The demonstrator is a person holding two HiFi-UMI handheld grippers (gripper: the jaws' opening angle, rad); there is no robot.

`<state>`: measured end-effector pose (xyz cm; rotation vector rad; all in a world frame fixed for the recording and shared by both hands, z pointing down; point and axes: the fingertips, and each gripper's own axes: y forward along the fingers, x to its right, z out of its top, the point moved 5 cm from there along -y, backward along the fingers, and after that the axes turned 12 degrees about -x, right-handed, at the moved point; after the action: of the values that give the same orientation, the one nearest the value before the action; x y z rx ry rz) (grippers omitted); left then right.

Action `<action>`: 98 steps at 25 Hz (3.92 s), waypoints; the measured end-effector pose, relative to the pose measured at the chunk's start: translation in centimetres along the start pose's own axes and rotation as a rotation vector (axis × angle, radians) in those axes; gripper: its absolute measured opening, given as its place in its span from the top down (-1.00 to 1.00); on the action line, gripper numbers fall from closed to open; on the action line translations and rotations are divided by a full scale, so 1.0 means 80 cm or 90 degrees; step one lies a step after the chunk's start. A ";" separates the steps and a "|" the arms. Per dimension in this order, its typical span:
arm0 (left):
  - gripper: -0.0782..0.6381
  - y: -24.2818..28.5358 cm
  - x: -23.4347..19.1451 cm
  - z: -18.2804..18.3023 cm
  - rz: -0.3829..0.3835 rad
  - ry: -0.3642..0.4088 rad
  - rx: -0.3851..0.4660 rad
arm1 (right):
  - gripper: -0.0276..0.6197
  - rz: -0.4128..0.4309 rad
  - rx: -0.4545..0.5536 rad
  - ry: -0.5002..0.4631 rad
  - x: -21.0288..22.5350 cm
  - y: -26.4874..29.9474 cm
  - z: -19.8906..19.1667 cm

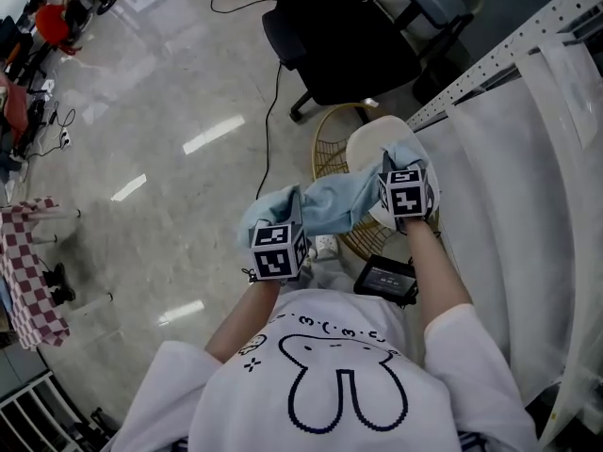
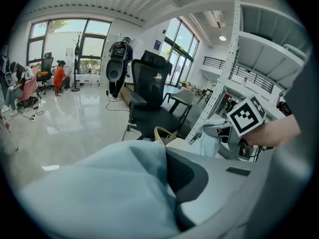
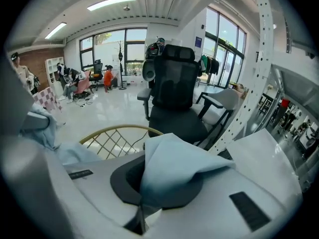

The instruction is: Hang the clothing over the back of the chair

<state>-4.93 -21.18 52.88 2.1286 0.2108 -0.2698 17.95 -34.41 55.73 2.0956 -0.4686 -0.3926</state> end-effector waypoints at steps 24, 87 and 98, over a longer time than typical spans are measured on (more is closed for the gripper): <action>0.71 0.013 0.002 -0.008 0.013 0.017 -0.017 | 0.24 0.197 -0.122 -0.074 -0.073 -0.003 -0.039; 0.34 -0.088 -0.027 -0.035 -0.133 0.134 0.057 | 0.69 -0.040 0.317 -0.040 -0.211 -0.293 0.016; 0.66 -0.162 0.042 -0.008 -0.149 0.250 0.174 | 0.92 0.057 0.377 0.088 -0.232 -0.352 -0.007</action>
<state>-4.95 -13.52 41.88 2.4161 0.6884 -0.0107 6.96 -11.11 33.99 2.6366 -0.6518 -0.0501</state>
